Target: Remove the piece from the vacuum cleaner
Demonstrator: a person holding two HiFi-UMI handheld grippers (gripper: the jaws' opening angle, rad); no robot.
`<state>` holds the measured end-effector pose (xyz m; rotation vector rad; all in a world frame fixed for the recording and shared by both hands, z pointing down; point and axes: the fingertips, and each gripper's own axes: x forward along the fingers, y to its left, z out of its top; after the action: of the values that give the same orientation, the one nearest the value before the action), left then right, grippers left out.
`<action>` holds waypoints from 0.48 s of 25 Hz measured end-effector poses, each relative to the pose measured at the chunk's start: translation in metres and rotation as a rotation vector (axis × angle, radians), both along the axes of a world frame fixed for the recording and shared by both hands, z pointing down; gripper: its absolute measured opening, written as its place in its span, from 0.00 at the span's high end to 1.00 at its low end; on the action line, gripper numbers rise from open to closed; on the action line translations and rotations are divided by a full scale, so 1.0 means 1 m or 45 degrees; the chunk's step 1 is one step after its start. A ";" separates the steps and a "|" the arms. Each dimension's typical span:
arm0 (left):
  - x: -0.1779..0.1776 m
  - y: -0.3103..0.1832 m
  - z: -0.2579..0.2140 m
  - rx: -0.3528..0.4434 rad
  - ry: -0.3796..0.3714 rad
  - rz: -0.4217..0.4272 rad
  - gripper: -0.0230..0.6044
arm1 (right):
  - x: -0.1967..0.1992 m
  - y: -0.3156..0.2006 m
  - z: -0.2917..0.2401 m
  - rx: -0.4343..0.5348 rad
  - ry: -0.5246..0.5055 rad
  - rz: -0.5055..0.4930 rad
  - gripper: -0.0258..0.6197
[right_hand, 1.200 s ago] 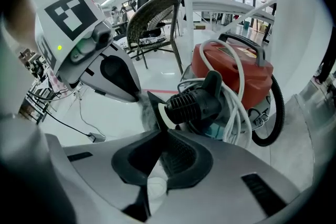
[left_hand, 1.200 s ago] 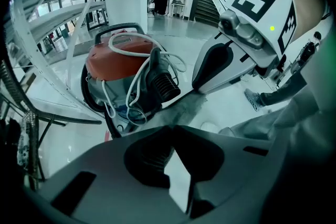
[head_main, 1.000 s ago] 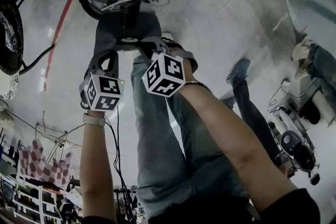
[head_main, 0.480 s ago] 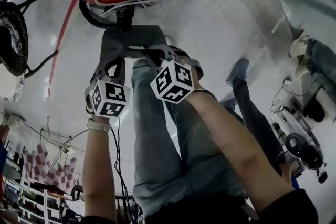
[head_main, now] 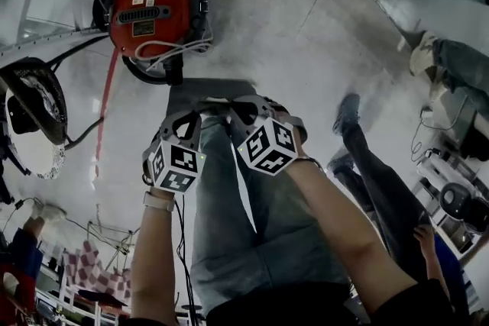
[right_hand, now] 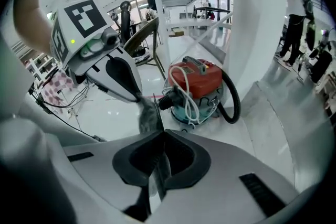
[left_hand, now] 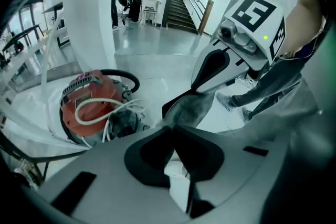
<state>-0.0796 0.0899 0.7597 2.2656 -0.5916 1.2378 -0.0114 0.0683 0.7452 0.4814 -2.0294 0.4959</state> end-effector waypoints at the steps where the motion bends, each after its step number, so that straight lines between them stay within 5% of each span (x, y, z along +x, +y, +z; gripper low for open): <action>1: 0.007 -0.006 -0.009 0.013 0.007 0.017 0.90 | 0.007 -0.005 -0.009 0.010 0.003 0.022 0.91; 12: 0.080 -0.039 -0.140 0.090 0.092 0.106 0.90 | 0.081 -0.035 -0.149 0.117 0.027 0.179 0.90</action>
<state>0.0007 0.0514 0.6200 2.4050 -0.5274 1.1850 0.0692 0.0332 0.5965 0.6861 -2.0129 0.4817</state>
